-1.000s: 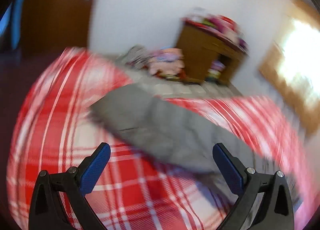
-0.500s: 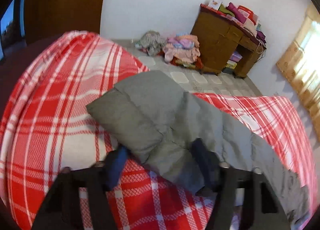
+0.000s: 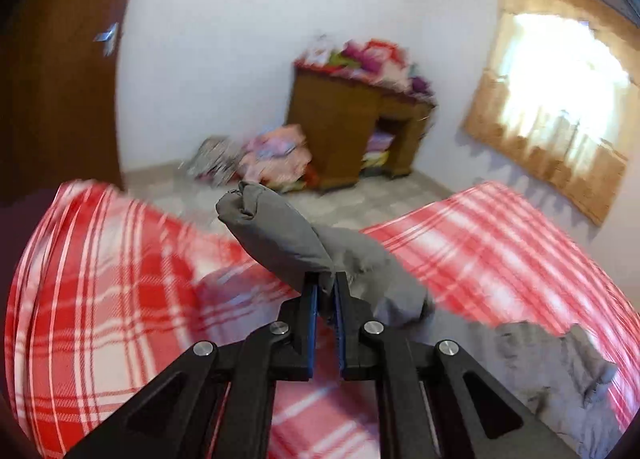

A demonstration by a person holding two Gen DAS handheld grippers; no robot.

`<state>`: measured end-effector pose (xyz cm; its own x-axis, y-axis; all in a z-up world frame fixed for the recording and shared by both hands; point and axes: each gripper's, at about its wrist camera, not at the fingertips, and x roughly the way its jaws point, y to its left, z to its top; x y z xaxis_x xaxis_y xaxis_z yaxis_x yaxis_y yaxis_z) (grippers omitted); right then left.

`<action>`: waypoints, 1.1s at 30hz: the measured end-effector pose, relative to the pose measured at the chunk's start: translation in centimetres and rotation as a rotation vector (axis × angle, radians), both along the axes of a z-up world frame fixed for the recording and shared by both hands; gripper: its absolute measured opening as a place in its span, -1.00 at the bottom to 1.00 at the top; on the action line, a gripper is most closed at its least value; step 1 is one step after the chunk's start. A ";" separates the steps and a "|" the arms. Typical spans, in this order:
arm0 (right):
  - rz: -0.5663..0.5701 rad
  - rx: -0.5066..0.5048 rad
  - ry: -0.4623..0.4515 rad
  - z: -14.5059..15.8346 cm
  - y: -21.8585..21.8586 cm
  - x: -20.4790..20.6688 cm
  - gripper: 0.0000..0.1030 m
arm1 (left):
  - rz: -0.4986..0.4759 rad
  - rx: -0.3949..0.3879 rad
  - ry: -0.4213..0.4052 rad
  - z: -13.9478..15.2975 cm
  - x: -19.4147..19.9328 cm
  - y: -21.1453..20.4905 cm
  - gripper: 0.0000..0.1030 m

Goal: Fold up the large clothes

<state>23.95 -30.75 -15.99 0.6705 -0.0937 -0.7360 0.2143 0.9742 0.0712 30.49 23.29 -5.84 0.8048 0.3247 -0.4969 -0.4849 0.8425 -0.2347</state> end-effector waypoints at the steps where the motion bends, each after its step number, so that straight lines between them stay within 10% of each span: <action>1: 0.000 0.000 0.000 0.0 0.0 0.0 0.65 | -0.032 0.018 -0.023 0.8 0.0 -1.3 -0.87; 9: -0.006 0.021 -0.009 0.0 -0.3 0.0 0.65 | -0.582 0.303 -0.183 4.2 -2.2 -20.2 -0.87; 17: -0.022 0.092 -0.034 0.0 -1.4 -0.4 0.66 | -0.972 0.355 0.032 -3.9 -3.3 -32.1 -0.86; 28: -0.014 0.155 -0.048 0.1 -2.3 -0.6 0.77 | -0.987 0.219 0.204 -6.7 -6.0 -27.7 -0.72; 33: -0.004 0.165 -0.018 1.2 -2.3 -1.1 0.85 | -0.951 0.212 0.224 -7.6 -6.7 -26.2 0.10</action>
